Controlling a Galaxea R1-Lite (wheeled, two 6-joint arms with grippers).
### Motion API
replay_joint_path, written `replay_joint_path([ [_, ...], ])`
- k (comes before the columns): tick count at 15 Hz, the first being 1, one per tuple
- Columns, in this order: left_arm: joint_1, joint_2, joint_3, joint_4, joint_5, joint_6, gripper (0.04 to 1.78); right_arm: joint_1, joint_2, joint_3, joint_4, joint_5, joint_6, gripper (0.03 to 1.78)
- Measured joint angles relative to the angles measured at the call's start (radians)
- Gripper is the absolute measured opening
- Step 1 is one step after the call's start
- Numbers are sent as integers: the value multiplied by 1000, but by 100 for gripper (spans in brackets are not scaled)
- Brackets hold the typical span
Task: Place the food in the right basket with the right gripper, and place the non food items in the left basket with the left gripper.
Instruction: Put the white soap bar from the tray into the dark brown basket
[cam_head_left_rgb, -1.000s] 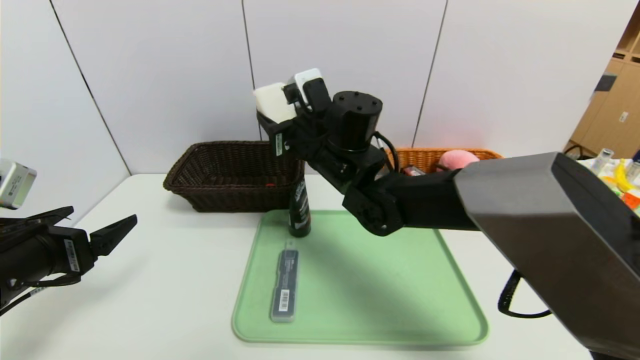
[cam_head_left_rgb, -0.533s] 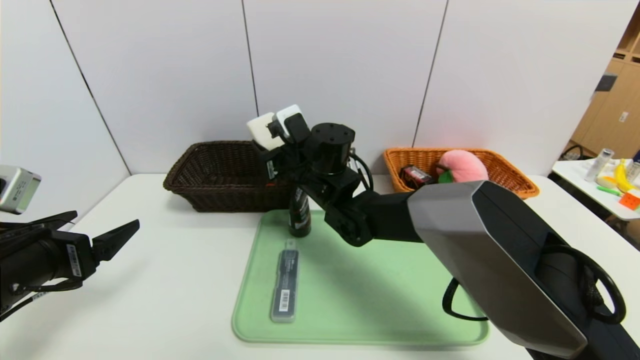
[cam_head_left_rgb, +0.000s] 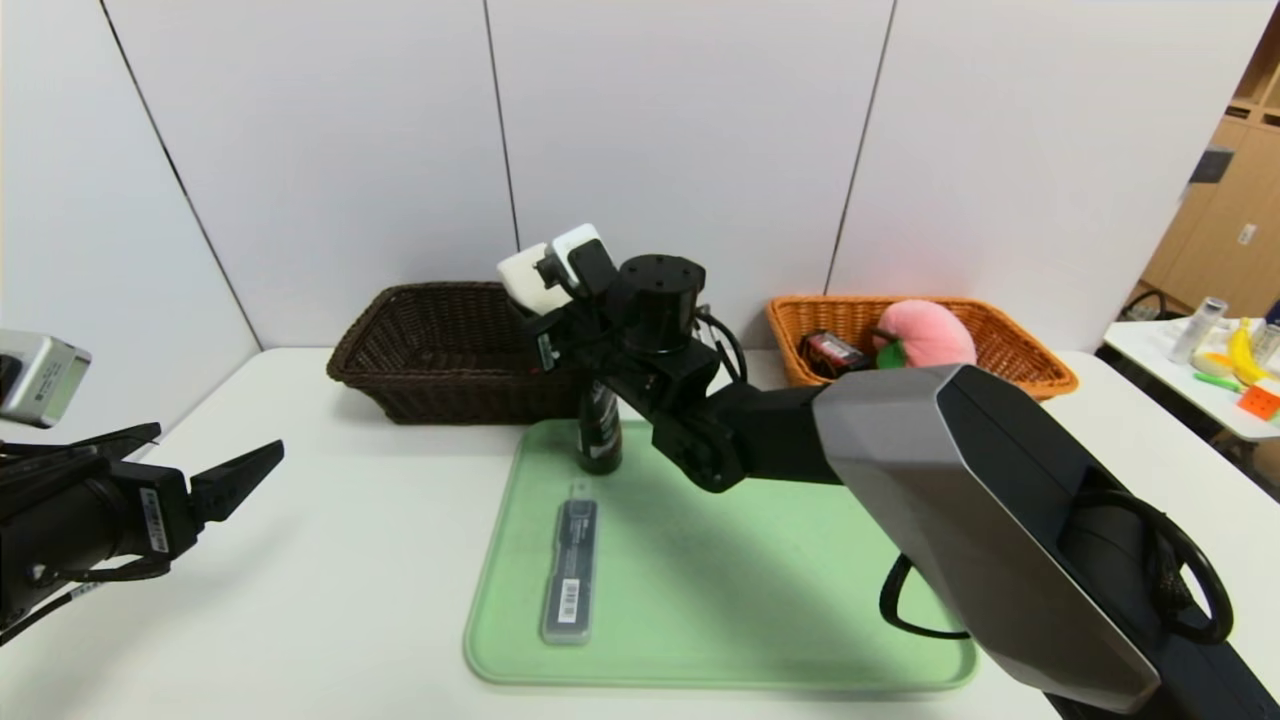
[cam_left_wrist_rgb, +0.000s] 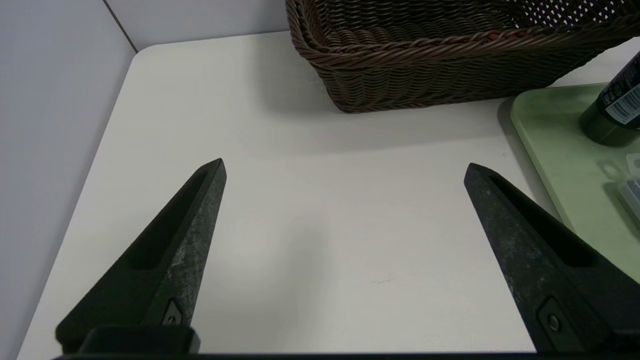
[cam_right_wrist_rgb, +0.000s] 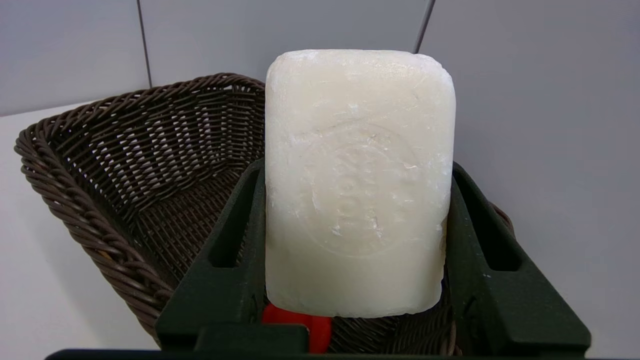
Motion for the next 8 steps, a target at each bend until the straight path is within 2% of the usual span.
replay_joint_path([
  [3,0,6,-7,0,-1,0,169,-8,-2,0,-8,2,3,122],
  [8,0,13,-24,0,-1,1,169,-22,-12,-4,-8,13,3,145],
])
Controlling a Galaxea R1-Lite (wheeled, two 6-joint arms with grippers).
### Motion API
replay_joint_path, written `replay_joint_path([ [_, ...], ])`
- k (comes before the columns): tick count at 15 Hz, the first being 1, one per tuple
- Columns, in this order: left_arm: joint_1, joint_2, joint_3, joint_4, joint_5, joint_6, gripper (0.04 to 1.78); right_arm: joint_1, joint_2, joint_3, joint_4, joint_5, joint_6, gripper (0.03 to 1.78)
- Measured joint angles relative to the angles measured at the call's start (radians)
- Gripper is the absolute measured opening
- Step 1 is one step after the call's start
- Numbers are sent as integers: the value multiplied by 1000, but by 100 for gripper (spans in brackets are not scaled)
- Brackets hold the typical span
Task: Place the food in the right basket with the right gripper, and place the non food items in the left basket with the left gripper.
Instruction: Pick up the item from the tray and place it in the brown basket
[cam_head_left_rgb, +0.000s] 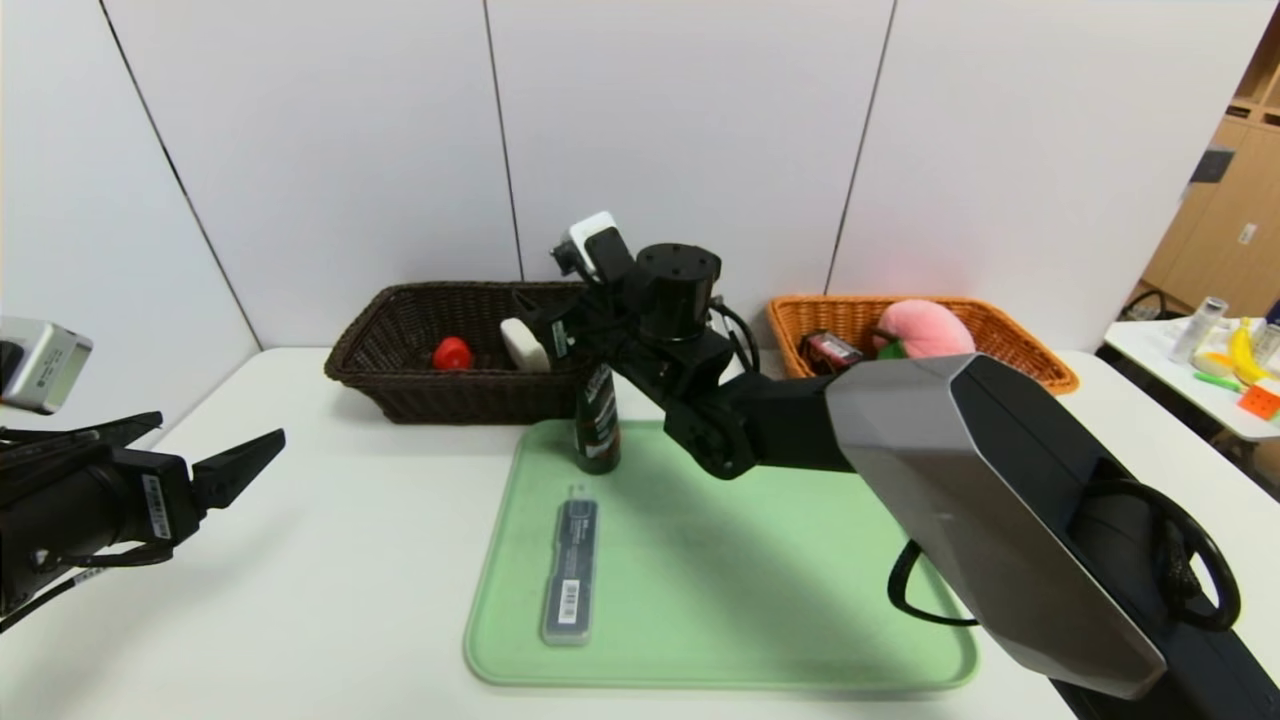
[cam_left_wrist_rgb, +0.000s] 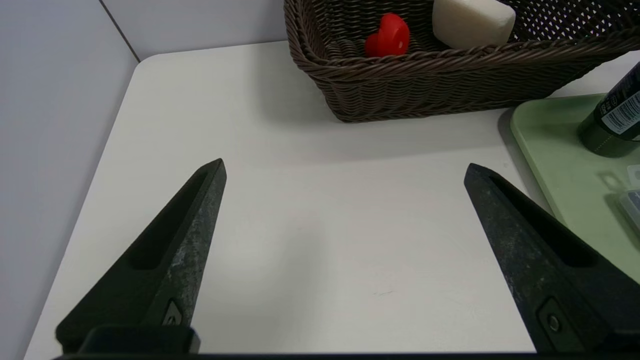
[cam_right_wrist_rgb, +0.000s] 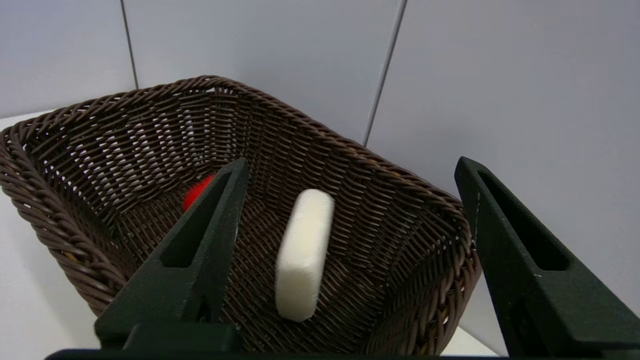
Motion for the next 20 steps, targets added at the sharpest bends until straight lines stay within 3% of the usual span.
replay_joint_path([
  [5,0,-5,0,-1,2,-1,169,-19,-62,-1,-3,-14,6,157],
  [9,1,-9,-8,-3,3,-9,169,-74,-186,31,42,-87,2,163],
  [11,0,-8,-20,-3,1,-11,169,-111,-285,109,90,-106,-1,165],
  [15,-13,-7,-40,-13,1,-27,169,-232,-547,455,120,-113,-13,167],
  [20,-78,33,-36,-111,2,-74,169,-499,-946,983,121,-114,-35,169],
])
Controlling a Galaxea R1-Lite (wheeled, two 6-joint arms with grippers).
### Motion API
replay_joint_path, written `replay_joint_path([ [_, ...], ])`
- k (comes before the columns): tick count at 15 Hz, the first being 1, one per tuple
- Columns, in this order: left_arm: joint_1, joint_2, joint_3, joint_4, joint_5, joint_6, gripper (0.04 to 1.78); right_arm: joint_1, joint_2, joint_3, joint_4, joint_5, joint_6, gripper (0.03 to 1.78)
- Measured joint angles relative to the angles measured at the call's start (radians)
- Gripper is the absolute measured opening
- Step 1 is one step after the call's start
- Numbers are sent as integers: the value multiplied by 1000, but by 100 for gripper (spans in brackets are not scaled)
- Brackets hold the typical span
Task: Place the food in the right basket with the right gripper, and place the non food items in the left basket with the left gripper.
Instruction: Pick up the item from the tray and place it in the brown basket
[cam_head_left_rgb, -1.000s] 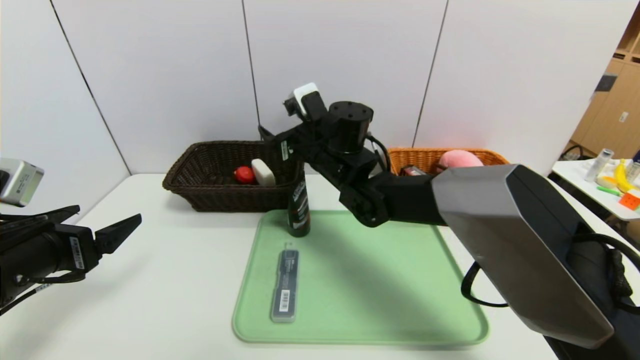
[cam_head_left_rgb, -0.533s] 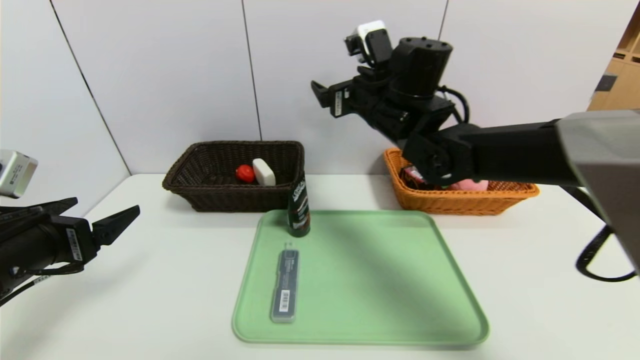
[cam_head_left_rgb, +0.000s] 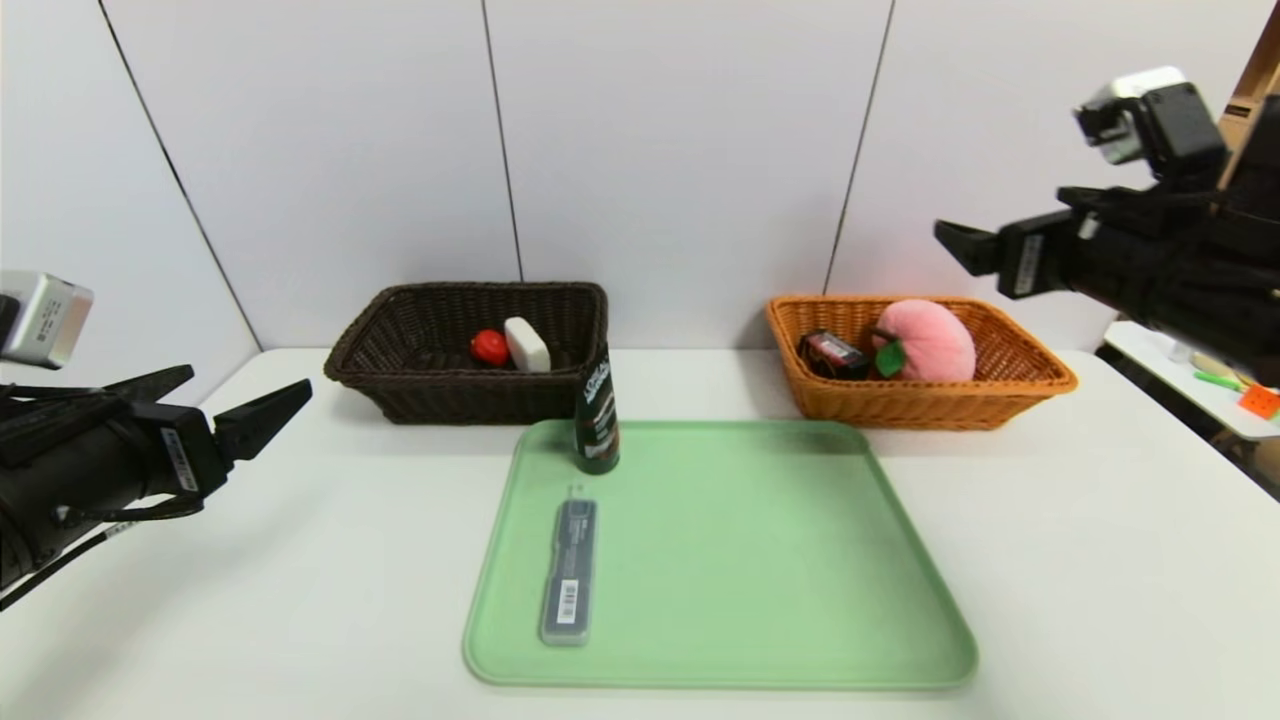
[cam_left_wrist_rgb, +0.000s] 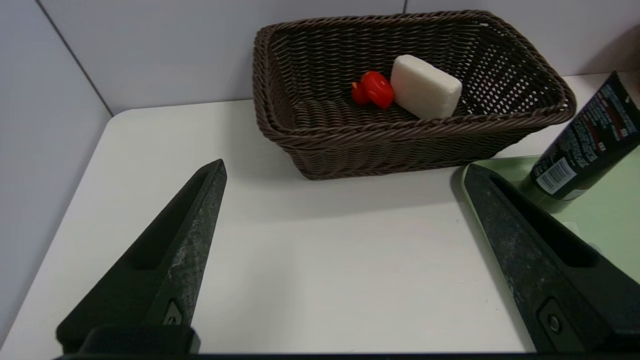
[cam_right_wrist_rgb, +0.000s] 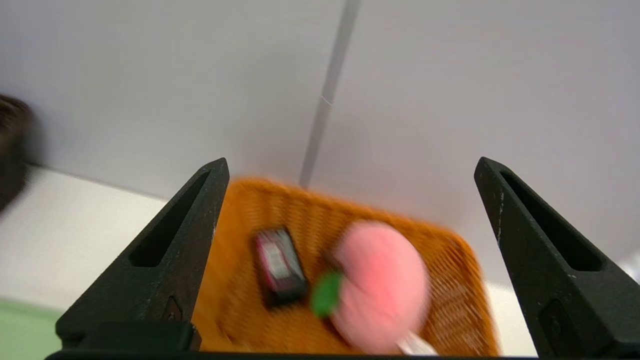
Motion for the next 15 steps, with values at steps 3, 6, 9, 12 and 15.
replay_joint_path([
  [3,-36,44,21,-78,2,-9,169,-96,-192,269,-31,0,38,169],
  [6,-59,91,57,-182,4,-11,169,-119,-302,470,-129,1,70,169],
  [9,-145,138,87,-230,0,-10,169,-126,-367,582,-189,1,77,169],
  [12,-230,162,16,-83,0,21,169,-127,-403,622,-188,2,75,169],
  [15,-291,146,-201,255,5,30,169,-127,-417,659,-187,6,74,169],
])
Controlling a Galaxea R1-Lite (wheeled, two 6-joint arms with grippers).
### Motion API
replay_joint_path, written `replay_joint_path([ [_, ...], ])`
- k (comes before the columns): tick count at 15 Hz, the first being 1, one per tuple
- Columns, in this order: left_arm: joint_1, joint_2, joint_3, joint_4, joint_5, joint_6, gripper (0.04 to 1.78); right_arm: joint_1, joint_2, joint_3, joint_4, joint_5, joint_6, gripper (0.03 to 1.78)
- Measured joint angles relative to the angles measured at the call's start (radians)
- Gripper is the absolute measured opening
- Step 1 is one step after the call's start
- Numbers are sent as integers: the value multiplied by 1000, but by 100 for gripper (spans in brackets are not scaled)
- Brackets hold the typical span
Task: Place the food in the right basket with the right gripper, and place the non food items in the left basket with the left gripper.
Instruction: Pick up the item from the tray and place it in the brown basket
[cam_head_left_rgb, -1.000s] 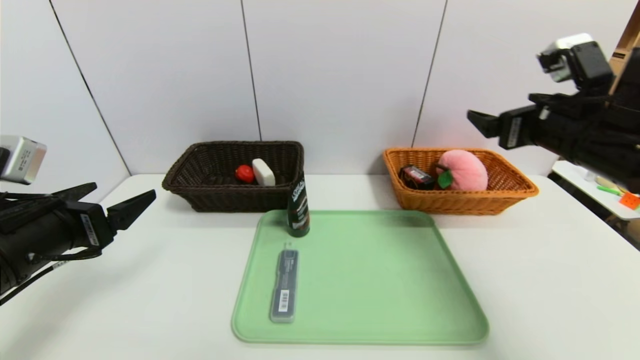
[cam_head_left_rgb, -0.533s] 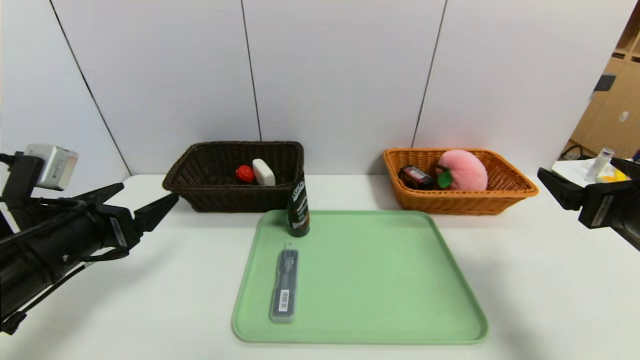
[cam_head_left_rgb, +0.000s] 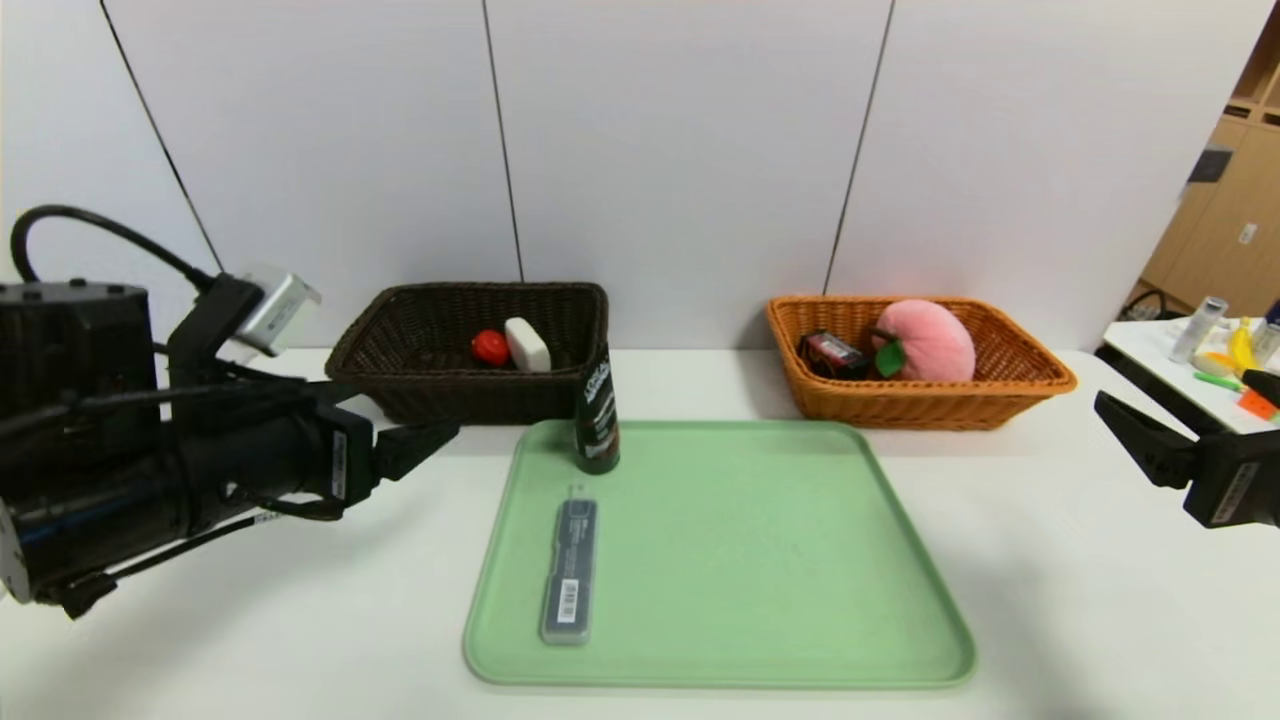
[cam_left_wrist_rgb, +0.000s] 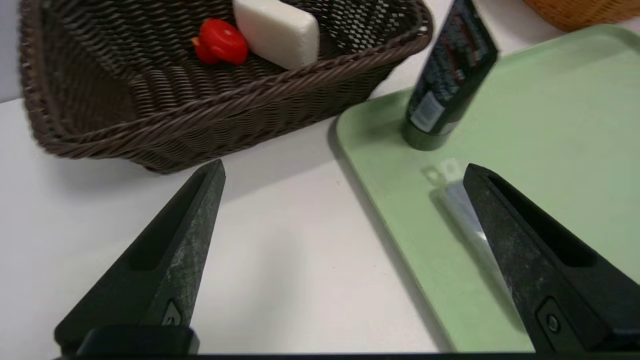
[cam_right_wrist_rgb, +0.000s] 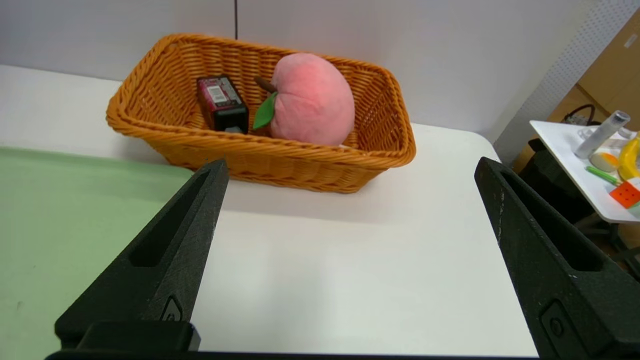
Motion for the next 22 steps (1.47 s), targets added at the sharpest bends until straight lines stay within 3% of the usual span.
replay_joint_path([
  [4,-169,31,-431,646,66,-179,169,0,-12,27,0,0,2,169],
  [7,-322,97,-579,937,155,-404,169,0,-19,43,1,0,0,169],
  [10,-384,168,-613,971,205,-518,169,0,-20,50,1,-1,-1,169],
  [16,-411,323,-667,946,267,-629,169,-1,-24,74,1,-3,-1,169],
  [20,-431,398,-633,872,287,-651,169,-1,-23,77,5,-3,-1,169],
  [22,-435,422,-578,752,297,-643,169,-2,-23,80,5,-1,-1,169],
])
